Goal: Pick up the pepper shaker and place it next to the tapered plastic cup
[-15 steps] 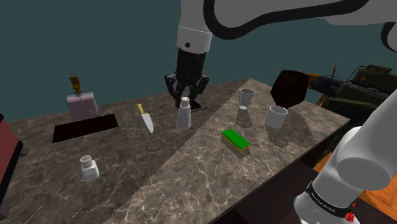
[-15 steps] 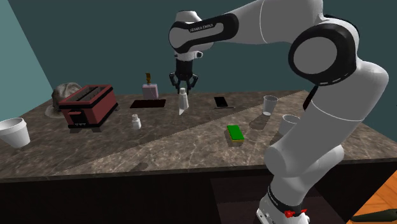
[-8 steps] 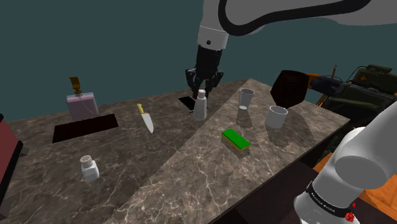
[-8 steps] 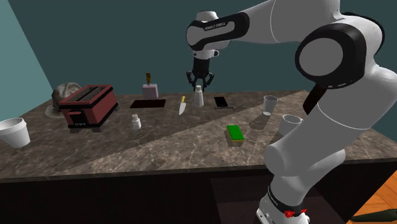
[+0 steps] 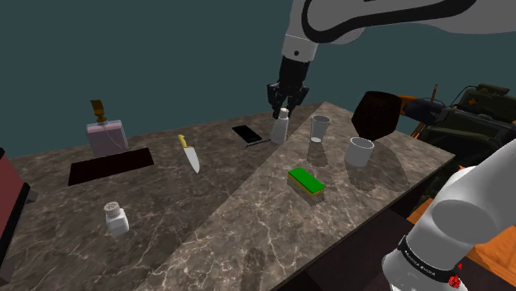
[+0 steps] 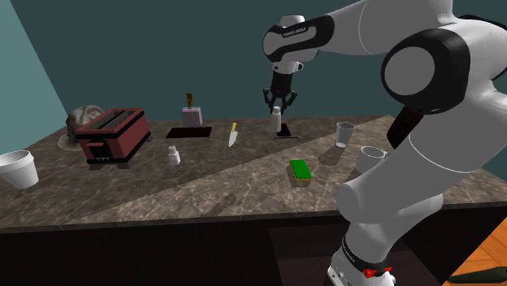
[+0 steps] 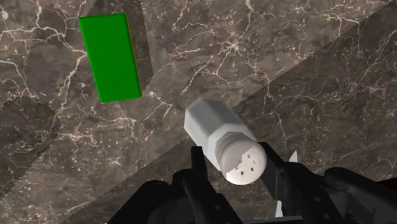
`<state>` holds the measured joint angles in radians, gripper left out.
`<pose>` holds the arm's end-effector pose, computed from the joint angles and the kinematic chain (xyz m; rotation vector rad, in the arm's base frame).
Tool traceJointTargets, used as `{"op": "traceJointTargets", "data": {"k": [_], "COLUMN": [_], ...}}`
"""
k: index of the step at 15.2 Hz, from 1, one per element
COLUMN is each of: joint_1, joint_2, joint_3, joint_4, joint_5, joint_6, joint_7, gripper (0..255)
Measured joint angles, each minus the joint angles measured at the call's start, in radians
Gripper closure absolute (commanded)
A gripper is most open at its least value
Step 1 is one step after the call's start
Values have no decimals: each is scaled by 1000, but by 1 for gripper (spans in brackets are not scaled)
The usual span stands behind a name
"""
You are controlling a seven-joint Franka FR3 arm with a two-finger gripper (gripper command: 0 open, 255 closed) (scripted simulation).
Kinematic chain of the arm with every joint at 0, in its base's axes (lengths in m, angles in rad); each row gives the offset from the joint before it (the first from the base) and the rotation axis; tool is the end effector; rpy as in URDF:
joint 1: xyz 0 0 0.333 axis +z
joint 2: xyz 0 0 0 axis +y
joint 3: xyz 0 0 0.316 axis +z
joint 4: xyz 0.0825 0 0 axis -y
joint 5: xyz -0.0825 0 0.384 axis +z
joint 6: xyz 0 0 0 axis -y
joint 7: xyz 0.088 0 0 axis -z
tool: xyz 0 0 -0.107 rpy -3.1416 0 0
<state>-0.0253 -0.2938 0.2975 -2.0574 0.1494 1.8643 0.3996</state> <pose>0.4573 0.1538 0.5623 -3.0429 0.2632 -0.1001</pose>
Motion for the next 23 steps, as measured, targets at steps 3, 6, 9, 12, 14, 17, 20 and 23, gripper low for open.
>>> {"op": "traceJointTargets", "data": {"k": [3, 6, 9, 12, 14, 17, 20, 23], "joint_1": [-27, -57, -86, -113, -131, -159, -189, -217], "joint_2": [1, 10, 22, 52, 69, 116, 161, 209], "joint_3": [-48, -101, -149, -191, -218, -260, -301, -338], "joint_4": [1, 10, 19, 45, 63, 120, 164, 221], "joint_5": [-8, -18, -28, -38, -42, -50, -53, -53], "joint_6": [-7, -16, -21, -24, -29, -45, -50, -67], "joint_7": [-71, -149, -222, -287, -329, -395, -465, -530], "gripper": [255, 255, 255, 255, 255, 255, 255, 255]}}
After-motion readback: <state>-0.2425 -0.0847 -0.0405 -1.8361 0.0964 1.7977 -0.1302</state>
